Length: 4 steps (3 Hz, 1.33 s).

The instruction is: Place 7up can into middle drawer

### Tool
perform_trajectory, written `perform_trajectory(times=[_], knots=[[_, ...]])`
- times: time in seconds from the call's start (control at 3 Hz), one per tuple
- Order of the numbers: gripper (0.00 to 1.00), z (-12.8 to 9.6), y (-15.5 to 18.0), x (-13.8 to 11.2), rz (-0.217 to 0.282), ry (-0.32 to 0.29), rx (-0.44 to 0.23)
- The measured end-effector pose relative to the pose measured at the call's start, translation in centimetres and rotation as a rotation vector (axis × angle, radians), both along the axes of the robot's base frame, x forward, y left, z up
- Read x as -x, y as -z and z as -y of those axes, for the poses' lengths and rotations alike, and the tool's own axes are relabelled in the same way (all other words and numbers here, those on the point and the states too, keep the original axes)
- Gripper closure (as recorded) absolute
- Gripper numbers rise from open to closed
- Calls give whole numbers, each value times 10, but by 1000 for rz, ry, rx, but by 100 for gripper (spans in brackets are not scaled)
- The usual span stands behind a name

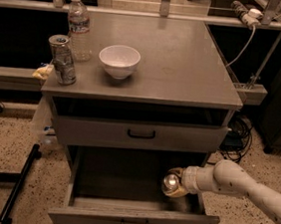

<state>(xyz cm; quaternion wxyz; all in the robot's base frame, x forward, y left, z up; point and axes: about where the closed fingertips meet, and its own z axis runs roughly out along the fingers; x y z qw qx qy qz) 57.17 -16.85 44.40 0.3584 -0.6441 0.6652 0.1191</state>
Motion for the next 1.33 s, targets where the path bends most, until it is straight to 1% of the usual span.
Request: perform_trajectory(times=[0.33, 1.0, 1.33], knots=[[100, -3, 13, -2, -40, 20, -23], [100, -3, 28, -5, -155, 91, -91], [81, -3, 28, -5, -155, 91, -91]])
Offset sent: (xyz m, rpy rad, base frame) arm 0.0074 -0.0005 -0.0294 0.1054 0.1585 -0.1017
